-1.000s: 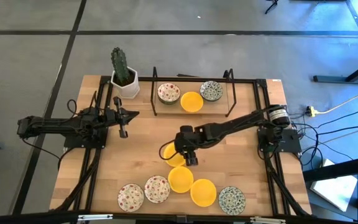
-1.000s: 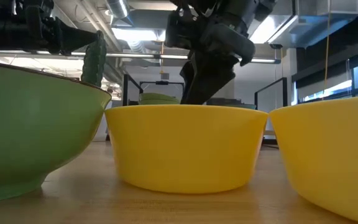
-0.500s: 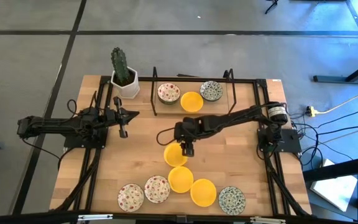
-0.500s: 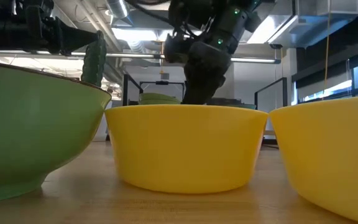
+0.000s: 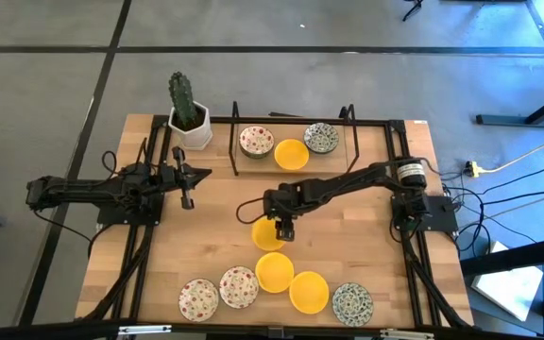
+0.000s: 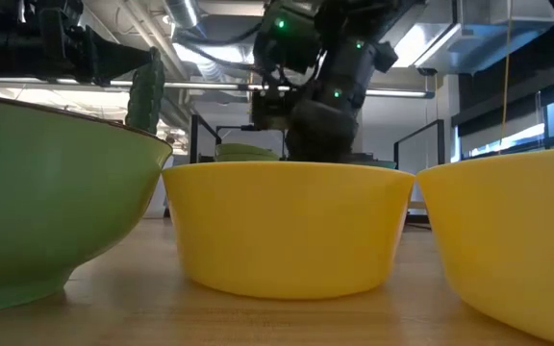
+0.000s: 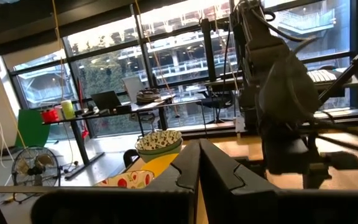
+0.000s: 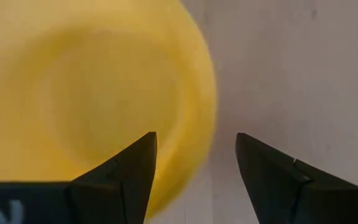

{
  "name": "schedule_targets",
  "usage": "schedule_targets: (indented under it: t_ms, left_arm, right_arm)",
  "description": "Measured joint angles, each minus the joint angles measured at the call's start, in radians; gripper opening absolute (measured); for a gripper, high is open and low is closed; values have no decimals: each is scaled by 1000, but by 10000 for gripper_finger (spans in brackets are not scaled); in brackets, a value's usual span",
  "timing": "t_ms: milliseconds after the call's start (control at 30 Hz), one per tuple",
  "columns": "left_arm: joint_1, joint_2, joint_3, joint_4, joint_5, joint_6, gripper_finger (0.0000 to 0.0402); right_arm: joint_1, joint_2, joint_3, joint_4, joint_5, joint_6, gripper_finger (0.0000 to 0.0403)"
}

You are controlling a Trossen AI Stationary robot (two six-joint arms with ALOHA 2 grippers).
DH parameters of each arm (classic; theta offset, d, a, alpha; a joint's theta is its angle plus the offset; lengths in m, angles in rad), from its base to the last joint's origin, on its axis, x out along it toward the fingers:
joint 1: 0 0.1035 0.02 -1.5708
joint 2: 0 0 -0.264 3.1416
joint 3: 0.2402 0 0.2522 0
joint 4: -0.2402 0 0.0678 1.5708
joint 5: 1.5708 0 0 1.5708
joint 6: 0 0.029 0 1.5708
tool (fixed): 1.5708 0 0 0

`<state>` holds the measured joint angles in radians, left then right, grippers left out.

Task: Pick & Place Mini bowls
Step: Stack the yellow bowl on the top of the yellow bowl on the shelf

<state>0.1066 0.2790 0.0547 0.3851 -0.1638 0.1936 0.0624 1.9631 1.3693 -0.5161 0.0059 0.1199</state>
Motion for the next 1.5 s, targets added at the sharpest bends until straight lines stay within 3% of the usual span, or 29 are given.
schedule_targets:
  t_ms: [233,333,433,633,867,1100,1367,1500]
  left_arm:
    - [0,0,0,0,-2,14,8]
    - [0,0,0,0,-2,13,7]
    - [0,0,0,-1,-1,11,4]
    - [0,0,0,-2,0,3,8]
    - [0,0,0,-21,-2,23,4]
    - [0,0,0,-31,-2,30,8]
    - [0,0,0,-31,-1,29,4]
    - [0,0,0,-31,-2,29,8]
  right_arm:
    - [0,18,0,15,0,-20,215]
    - [-1,18,0,17,1,-14,193]
    - [-10,18,0,18,1,18,147]
    - [-39,18,0,21,-8,4,17]
    - [-62,0,1,16,-11,-78,9]
    - [-81,-129,56,-102,-16,-132,5]
    - [-140,-302,190,-258,150,-181,4]
    - [-235,-329,279,-335,152,-177,3]
